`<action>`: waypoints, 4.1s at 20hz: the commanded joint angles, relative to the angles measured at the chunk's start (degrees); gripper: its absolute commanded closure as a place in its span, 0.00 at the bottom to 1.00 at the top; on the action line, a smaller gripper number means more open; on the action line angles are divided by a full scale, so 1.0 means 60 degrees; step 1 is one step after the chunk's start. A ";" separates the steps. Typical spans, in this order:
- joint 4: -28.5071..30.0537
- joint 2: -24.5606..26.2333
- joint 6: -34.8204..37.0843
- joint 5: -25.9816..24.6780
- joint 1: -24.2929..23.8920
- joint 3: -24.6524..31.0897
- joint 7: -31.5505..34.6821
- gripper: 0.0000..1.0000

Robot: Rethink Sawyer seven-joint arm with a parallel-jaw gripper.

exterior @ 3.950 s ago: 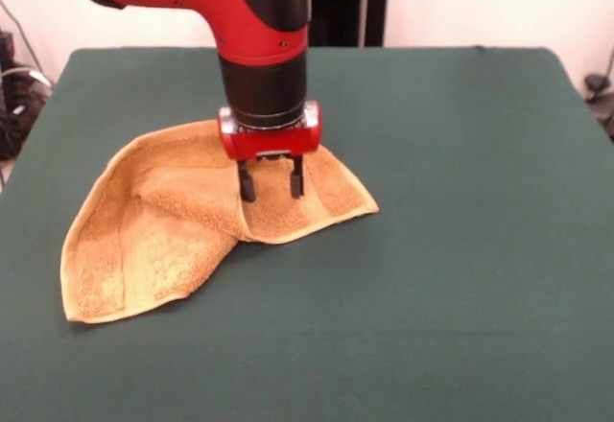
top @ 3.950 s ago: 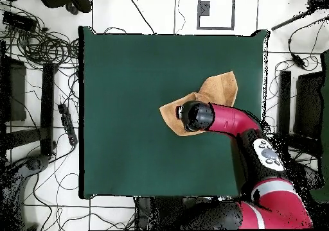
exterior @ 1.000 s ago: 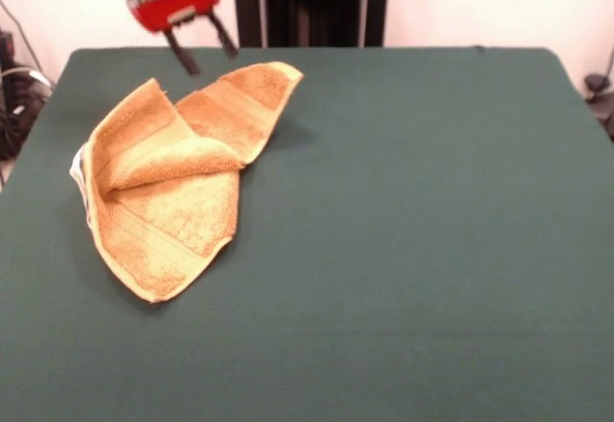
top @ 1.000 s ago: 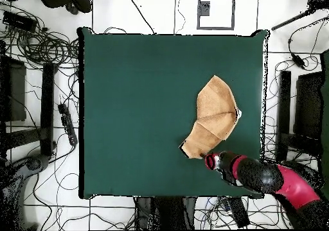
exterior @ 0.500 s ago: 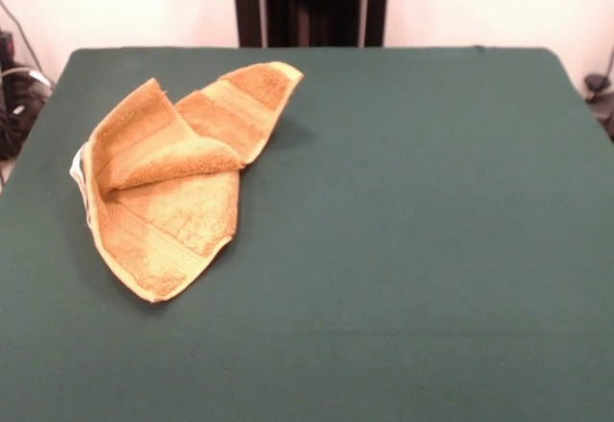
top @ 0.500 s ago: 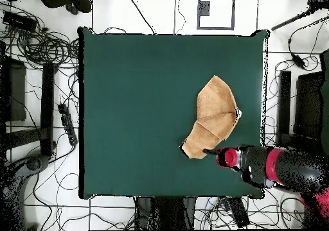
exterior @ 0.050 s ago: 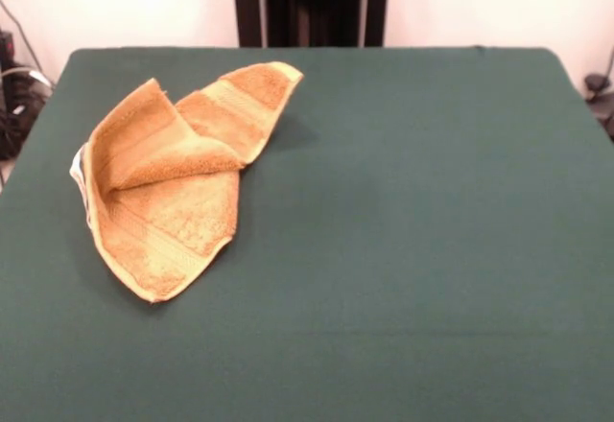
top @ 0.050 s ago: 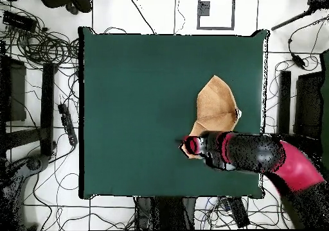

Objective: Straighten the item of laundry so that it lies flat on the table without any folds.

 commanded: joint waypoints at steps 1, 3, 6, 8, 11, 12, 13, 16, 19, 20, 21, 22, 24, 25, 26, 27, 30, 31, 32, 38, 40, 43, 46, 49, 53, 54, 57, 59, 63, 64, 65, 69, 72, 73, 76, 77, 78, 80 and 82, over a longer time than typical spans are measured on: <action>-0.0990 0.1774 -0.1533 -0.1453 0.2475 -0.2585 0.2465 0.00; -0.1362 0.2127 -0.1821 -0.1747 0.3073 -0.3240 0.2678 0.00; -0.1987 0.2470 -0.1647 -0.2192 0.3968 -0.4231 0.2812 0.00; -0.2371 0.2680 -0.1444 -0.2336 0.4388 -0.4723 0.2705 0.00; -0.2892 0.2947 -0.1190 -0.2468 0.4882 -0.5326 0.2459 0.00; -0.3085 0.3113 -0.1113 -0.2502 0.4968 -0.5465 0.2309 0.00; -0.3144 0.3255 -0.1197 -0.2543 0.4968 -0.5566 0.2146 0.00; -0.3126 0.3511 -0.1903 -0.2994 0.4784 -0.5689 0.1445 0.00; -0.3039 0.3504 -0.2223 -0.3470 0.4580 -0.5722 0.0821 0.00; -0.2959 0.3401 -0.2151 -0.3554 0.4501 -0.5713 0.0683 0.00; -0.3024 0.3343 -0.1902 -0.3613 0.4534 -0.5763 0.0600 0.00; -0.3088 0.3285 -0.1653 -0.3672 0.4567 -0.5813 0.0517 0.00; -0.3392 0.3369 -0.1331 -0.3873 0.4600 -0.5896 0.0314 0.00; -0.3426 0.3384 -0.1332 -0.3996 0.4543 -0.5906 0.0185 0.00; -0.3642 0.3541 -0.1306 -0.4081 0.4425 -0.5848 -0.0034 0.00; -0.3552 0.3518 -0.1420 -0.4119 0.4214 -0.5724 -0.0229 0.00; -0.3405 0.3277 -0.1091 -0.3998 0.3692 -0.5349 -0.0874 0.00; -0.3305 0.3094 -0.0913 -0.3884 0.3568 -0.5209 -0.1028 0.00; -0.3263 0.2903 -0.0618 -0.3756 0.3489 -0.5104 -0.1168 0.00; -0.2734 0.1666 0.0025 -0.3437 0.2826 -0.4184 -0.1915 0.00; -0.2798 0.1553 0.0465 -0.3482 0.2640 -0.4059 -0.2237 0.00; -0.2584 0.1559 0.0503 -0.3565 0.1713 -0.3567 -0.3021 0.00; -0.2578 0.1717 0.1055 -0.3522 0.0640 -0.3045 -0.3988 0.00; -0.2578 0.1624 0.1646 -0.3606 -0.0040 -0.2708 -0.4523 0.00; -0.2489 0.1253 0.2303 -0.3747 -0.0569 -0.2348 -0.4981 0.00; -0.2456 0.1222 0.2356 -0.3767 -0.0672 -0.2261 -0.5052 0.00; -0.2506 0.1357 0.2394 -0.3837 -0.0763 -0.2172 -0.5019 0.00; -0.2590 0.1520 0.2368 -0.3902 -0.0809 -0.2129 -0.5032 0.00; -0.2752 0.1759 0.2336 -0.4105 -0.0867 -0.2099 -0.5306 0.00; -0.2774 0.1818 0.2290 -0.4145 -0.0870 -0.2106 -0.5347 0.00; -0.2737 0.1832 0.2215 -0.4186 -0.0901 -0.2098 -0.5396 0.00; -0.2552 0.2120 0.1622 -0.4179 -0.0939 -0.2143 -0.4858 0.00; -0.2589 0.2525 0.1060 -0.4384 -0.0537 -0.2371 -0.4031 0.00; -0.2651 0.2647 0.0901 -0.4460 -0.0352 -0.2453 -0.3760 0.00; -0.2704 0.2614 0.0481 -0.4631 0.0355 -0.2707 -0.2707 0.00; -0.2697 0.2550 0.0339 -0.4656 0.0601 -0.2794 -0.2315 0.00; -0.2765 0.2534 0.0250 -0.4633 0.0870 -0.2900 -0.1935 0.00; -0.2988 0.2528 0.0164 -0.4644 0.1441 -0.3135 -0.1253 0.00; -0.3490 0.2573 0.0305 -0.5033 0.2059 -0.3356 -0.1307 0.00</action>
